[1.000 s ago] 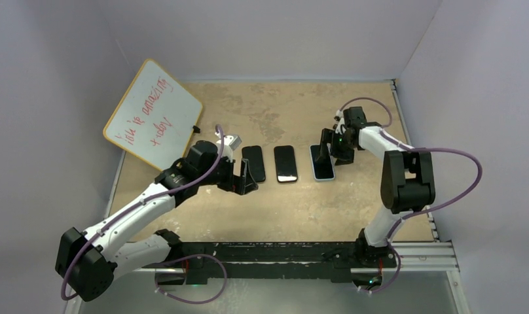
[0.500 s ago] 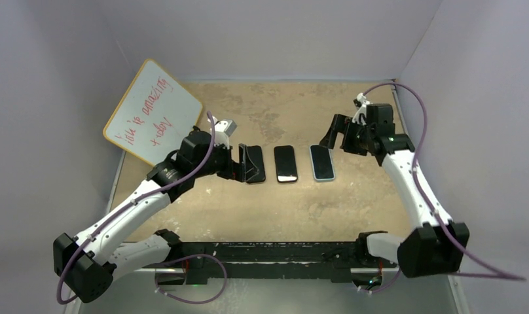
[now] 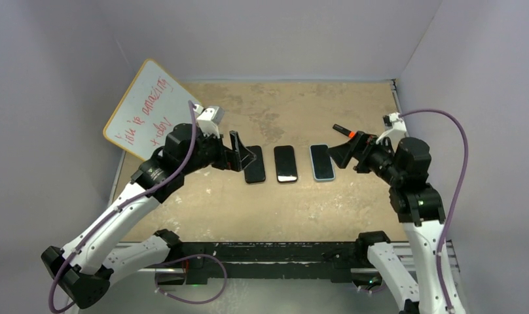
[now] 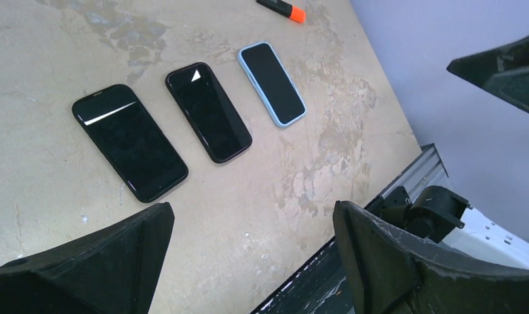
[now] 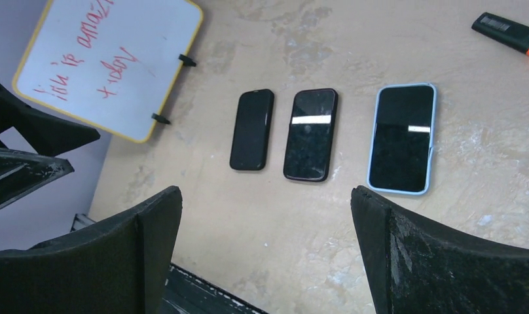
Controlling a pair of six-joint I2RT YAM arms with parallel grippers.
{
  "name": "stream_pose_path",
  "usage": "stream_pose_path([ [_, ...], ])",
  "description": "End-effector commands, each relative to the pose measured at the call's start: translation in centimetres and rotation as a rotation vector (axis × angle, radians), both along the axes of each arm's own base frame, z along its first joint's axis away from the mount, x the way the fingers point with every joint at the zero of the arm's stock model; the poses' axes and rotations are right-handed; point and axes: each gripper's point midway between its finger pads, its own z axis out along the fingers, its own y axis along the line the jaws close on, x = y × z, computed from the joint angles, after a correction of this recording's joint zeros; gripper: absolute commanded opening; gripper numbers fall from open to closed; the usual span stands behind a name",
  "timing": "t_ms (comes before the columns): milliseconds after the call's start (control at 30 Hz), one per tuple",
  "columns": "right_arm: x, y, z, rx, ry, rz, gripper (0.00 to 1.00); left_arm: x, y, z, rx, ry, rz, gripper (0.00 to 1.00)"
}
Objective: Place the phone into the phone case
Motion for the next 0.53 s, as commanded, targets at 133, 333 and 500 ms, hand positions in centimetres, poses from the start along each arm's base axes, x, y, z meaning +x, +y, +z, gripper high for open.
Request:
stream_pose_path([
  [133,-2.3,-0.2,2.6,0.061,-0.085,-0.030,0.99,0.2,2.0,3.7,-0.093,-0.088,0.133,0.96],
  [333,-2.4,-0.5,2.4,0.057,-0.089,-0.048,0.99,0.1,2.5,3.8,-0.104,-0.103,0.156,0.96],
  [500,-2.1,-0.2,2.4,0.074,-0.084,-0.041,0.99,0.2,2.6,4.3,-0.126,-0.122,0.164,0.96],
])
